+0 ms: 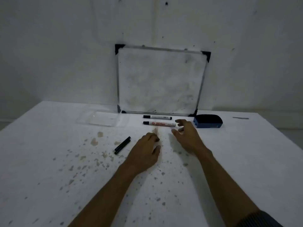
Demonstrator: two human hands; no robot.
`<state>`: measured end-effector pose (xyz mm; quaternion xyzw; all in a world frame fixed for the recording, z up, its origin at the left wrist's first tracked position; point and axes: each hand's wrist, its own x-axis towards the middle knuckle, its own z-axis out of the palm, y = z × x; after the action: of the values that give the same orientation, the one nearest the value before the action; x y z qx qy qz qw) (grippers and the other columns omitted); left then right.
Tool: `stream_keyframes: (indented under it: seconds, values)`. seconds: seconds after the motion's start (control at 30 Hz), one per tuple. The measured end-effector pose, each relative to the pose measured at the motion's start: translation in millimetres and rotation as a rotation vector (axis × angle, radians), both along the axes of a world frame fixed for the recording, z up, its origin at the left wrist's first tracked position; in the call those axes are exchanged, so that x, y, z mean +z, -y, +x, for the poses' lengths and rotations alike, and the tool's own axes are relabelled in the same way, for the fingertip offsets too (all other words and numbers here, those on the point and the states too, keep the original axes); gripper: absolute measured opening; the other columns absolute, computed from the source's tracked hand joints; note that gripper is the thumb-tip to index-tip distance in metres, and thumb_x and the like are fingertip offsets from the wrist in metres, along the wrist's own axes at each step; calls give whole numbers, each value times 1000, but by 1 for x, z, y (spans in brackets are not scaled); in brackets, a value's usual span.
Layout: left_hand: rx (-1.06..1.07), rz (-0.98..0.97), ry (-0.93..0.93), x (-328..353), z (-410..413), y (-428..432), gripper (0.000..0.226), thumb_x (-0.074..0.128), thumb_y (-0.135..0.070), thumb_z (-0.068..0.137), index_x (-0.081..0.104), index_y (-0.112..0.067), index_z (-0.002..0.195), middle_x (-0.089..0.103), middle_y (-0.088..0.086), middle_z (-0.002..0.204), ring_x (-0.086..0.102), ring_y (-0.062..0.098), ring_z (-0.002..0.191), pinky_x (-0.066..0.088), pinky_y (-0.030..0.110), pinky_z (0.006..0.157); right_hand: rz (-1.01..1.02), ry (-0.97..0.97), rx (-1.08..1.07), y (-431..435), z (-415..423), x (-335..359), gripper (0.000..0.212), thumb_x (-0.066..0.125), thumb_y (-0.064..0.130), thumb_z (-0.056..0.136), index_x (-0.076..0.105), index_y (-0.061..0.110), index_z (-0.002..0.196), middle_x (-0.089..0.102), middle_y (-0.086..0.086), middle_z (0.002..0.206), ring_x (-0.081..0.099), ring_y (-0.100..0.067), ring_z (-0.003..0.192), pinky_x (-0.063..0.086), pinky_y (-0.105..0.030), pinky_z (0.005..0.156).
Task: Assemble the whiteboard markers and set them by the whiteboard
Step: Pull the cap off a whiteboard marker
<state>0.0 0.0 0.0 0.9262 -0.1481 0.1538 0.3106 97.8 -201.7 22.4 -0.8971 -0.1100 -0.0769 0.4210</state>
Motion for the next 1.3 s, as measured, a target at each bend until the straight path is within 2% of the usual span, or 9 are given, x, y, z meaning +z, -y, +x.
stream_keyframes:
  seconds: [0.33, 0.53, 0.67, 0.73, 0.83, 0.93, 1.07, 1.17, 1.3]
  values:
    - [3, -44, 34, -3, 7, -3, 34, 58, -23, 104, 60, -6, 133, 60, 8, 133, 59, 23, 120, 44, 25, 103, -124, 67, -59, -11, 16, -10, 28, 65, 41, 96, 67, 26, 119, 62, -2, 122, 61, -14, 97, 53, -31, 85]
    - [109, -193, 318, 22, -9, 3, 33, 61, -21, 102, 60, -8, 133, 63, 8, 130, 57, 22, 122, 50, 40, 107, 148, -1, 38, 4, -35, 8, 23, 64, 41, 98, 71, 27, 114, 72, 9, 103, 68, -6, 85, 50, -9, 66]
    - [89, -86, 376, 40, -22, 10, 47, 68, -26, 100, 61, -5, 142, 64, 13, 145, 53, 25, 140, 37, 41, 121, 397, -79, 102, 13, -80, 17, 30, 67, 49, 93, 75, 28, 111, 75, 11, 83, 69, -2, 69, 52, -17, 63]
    - [69, -133, 293, 43, -32, 17, 43, 66, -39, 99, 71, -12, 133, 73, 4, 130, 64, 11, 123, 48, 38, 111, 519, -128, 112, 16, -96, 19, 37, 67, 59, 87, 78, 28, 106, 72, 5, 77, 63, -5, 65, 51, -18, 61]
    - [-2, -251, 41, 40, -42, 22, 34, 66, -47, 99, 77, -24, 122, 75, -19, 98, 67, -13, 88, 53, 13, 79, 645, -140, 112, 15, -106, 23, 33, 70, 53, 89, 80, 23, 100, 70, -4, 83, 60, -14, 73, 51, -31, 69]
    - [-63, -273, -46, 39, -43, 15, 31, 62, -41, 104, 73, -21, 125, 75, -12, 89, 73, 1, 73, 57, 16, 66, 541, -63, 72, 8, -106, 25, 30, 61, 51, 96, 77, 26, 95, 72, 2, 78, 62, -9, 67, 50, -28, 64]
    - [-1, 121, 249, 29, -33, -4, 33, 51, -36, 107, 73, -17, 122, 77, 1, 97, 68, 20, 80, 53, 38, 76, 185, 80, 15, -4, -103, 12, 39, 44, 53, 103, 65, 26, 84, 66, 6, 68, 57, -8, 58, 50, -31, 57]
    - [-24, 233, 305, 18, -29, -8, 33, 43, -35, 111, 65, -20, 131, 73, 1, 101, 63, 19, 79, 48, 35, 74, 124, 72, -7, -14, -100, 5, 54, 43, 49, 105, 61, 10, 72, 58, 1, 60, 51, -13, 56, 46, -33, 59]
    - [-28, 255, 382, 17, -26, -7, 40, 40, -45, 109, 66, -22, 127, 74, 1, 89, 64, 19, 61, 54, 37, 53, 66, -22, -116, -27, -89, 5, 62, 36, 55, 104, 48, 19, 54, 48, 3, 50, 45, -12, 48, 37, -26, 54]
